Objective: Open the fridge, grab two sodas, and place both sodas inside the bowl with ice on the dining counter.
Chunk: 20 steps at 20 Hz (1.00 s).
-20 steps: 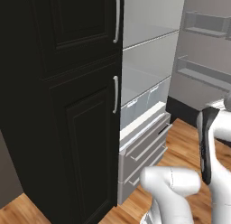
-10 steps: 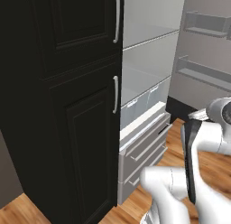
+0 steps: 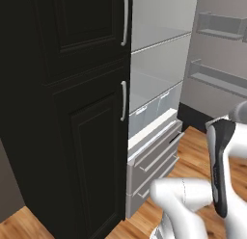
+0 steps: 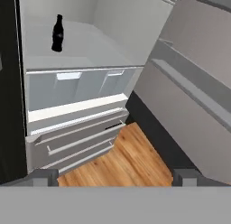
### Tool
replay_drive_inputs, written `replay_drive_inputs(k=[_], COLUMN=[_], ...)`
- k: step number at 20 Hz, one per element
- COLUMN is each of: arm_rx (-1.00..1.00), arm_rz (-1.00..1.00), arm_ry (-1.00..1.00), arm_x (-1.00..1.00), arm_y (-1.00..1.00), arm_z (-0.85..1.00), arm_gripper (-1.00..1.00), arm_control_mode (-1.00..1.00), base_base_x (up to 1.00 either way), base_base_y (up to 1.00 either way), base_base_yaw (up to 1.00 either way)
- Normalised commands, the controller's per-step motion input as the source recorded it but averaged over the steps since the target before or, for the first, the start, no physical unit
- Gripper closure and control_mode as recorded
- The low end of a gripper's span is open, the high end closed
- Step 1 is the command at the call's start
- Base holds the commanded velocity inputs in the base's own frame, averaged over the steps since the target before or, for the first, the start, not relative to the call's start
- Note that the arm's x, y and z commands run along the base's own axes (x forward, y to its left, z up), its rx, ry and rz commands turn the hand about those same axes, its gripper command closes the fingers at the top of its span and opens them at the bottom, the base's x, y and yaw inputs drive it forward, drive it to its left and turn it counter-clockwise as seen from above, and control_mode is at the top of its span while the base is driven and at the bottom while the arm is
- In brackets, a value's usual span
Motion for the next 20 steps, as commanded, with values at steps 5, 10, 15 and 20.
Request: replay_drive_inputs(k=[5, 10, 15, 20], arm_rx=[0.09, 0.05, 0.02, 0.03], arm_rz=[0.14, 0.06, 0.00, 0.00], arm_ry=[0.07, 0.06, 0.05, 0.00], arm_x=[-0.05, -0.02, -0.20, -0.41], arm_y=[0.65, 0.82, 0.63, 0.20], arm_z=[0.01, 0.00, 0.00, -0.04], arm_gripper=[-1.00, -1.00, -1.00, -1.00], arm_control_mode=[-1.00, -1.00, -1.00, -1.00], base_base_x=[0.00, 0.00, 0.00, 0.00], base_base_y=[0.00, 0.00, 0.00, 0.00], base_base_yaw=[0.00, 0.00, 0.00, 0.00])
